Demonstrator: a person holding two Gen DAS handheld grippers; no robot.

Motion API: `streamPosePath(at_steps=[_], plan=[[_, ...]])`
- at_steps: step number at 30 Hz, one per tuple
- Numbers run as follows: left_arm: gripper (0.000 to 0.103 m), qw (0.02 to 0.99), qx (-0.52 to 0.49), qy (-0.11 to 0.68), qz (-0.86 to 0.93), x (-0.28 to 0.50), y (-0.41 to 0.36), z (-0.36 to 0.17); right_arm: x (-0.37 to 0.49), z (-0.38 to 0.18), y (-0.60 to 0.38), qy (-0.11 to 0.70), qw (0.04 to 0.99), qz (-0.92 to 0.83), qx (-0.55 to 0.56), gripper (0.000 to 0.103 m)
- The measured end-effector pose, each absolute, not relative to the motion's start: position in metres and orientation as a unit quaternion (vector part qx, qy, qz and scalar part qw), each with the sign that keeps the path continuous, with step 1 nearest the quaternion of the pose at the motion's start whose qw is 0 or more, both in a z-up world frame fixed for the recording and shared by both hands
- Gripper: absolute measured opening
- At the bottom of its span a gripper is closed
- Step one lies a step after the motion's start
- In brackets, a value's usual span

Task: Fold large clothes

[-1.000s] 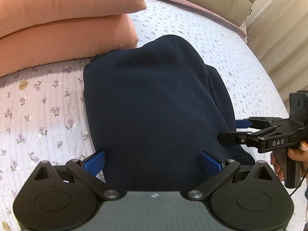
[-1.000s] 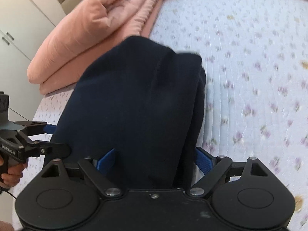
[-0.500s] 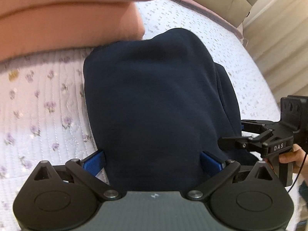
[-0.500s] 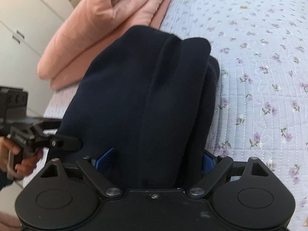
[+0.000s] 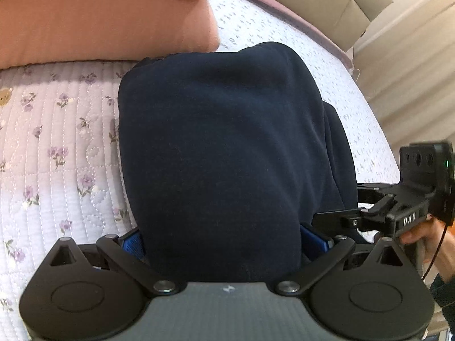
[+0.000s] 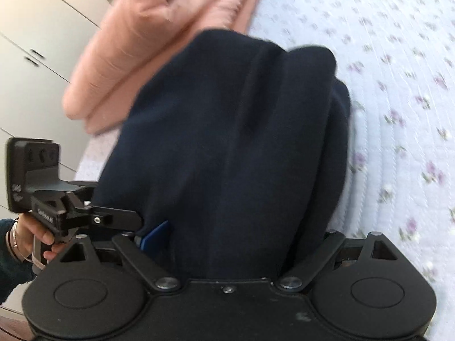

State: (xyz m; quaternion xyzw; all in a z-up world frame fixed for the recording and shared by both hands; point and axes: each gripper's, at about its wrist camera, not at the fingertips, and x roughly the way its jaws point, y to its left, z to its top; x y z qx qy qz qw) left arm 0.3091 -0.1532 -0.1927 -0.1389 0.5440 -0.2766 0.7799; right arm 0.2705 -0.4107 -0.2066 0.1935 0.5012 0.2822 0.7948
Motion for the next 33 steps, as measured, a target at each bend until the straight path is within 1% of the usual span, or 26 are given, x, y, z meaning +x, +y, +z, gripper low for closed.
streamPosePath(at_steps=[3,6,7,8,9,10,11,12,14,15,17,22,27,29,33], plan=[[0.103,0.781,-0.138,0.544,-0.274,0.309,-0.155,-0.191,0.260,-0.211,-0.413,0.476,0.807,0.272,0.220,0.103],[0.102,0.790,-0.129,0.532,-0.275,0.304,-0.158,-0.189,0.267,-0.207,-0.412,0.490,0.802,0.264,0.217,0.102],[0.096,0.793,-0.127,0.529,-0.275,0.302,-0.158,-0.187,0.269,-0.204,-0.408,0.494,0.803,0.260,0.210,0.095],[0.093,0.798,-0.122,0.522,-0.276,0.299,-0.158,-0.185,0.269,-0.202,-0.405,0.499,0.802,0.251,0.211,0.094],[0.086,0.801,-0.118,0.516,-0.280,0.296,-0.157,-0.182,0.269,-0.200,-0.403,0.502,0.803,0.237,0.216,0.092],[0.082,0.804,-0.117,0.510,-0.283,0.294,-0.157,-0.179,0.269,-0.199,-0.399,0.503,0.803,0.233,0.219,0.086],[0.081,0.805,-0.120,0.505,-0.287,0.293,-0.155,-0.178,0.269,-0.197,-0.398,0.501,0.803,0.232,0.225,0.079],[0.079,0.805,-0.126,0.502,-0.289,0.292,-0.152,-0.178,0.267,-0.196,-0.398,0.498,0.804,0.228,0.233,0.076],[0.075,0.806,-0.143,0.491,-0.297,0.289,-0.146,-0.178,0.259,-0.192,-0.399,0.478,0.816,0.218,0.242,0.062],[0.073,0.808,-0.148,0.485,-0.301,0.286,-0.143,-0.179,0.254,-0.190,-0.398,0.465,0.824,0.212,0.244,0.060],[0.069,0.810,-0.158,0.471,-0.313,0.280,-0.140,-0.173,0.245,-0.183,-0.397,0.443,0.838,0.205,0.245,0.051],[0.063,0.801,-0.186,0.462,-0.331,0.274,-0.121,-0.158,0.236,-0.171,-0.408,0.415,0.839,0.209,0.283,0.046],[0.062,0.797,-0.202,0.460,-0.335,0.266,-0.122,-0.133,0.214,-0.146,-0.404,0.396,0.848,0.203,0.289,0.044],[0.061,0.791,-0.223,0.458,-0.339,0.260,-0.116,-0.123,0.201,-0.132,-0.398,0.386,0.853,0.200,0.288,0.044],[0.061,0.794,-0.230,0.438,-0.354,0.239,-0.103,-0.092,0.178,-0.094,-0.389,0.365,0.860,0.208,0.289,0.044]])
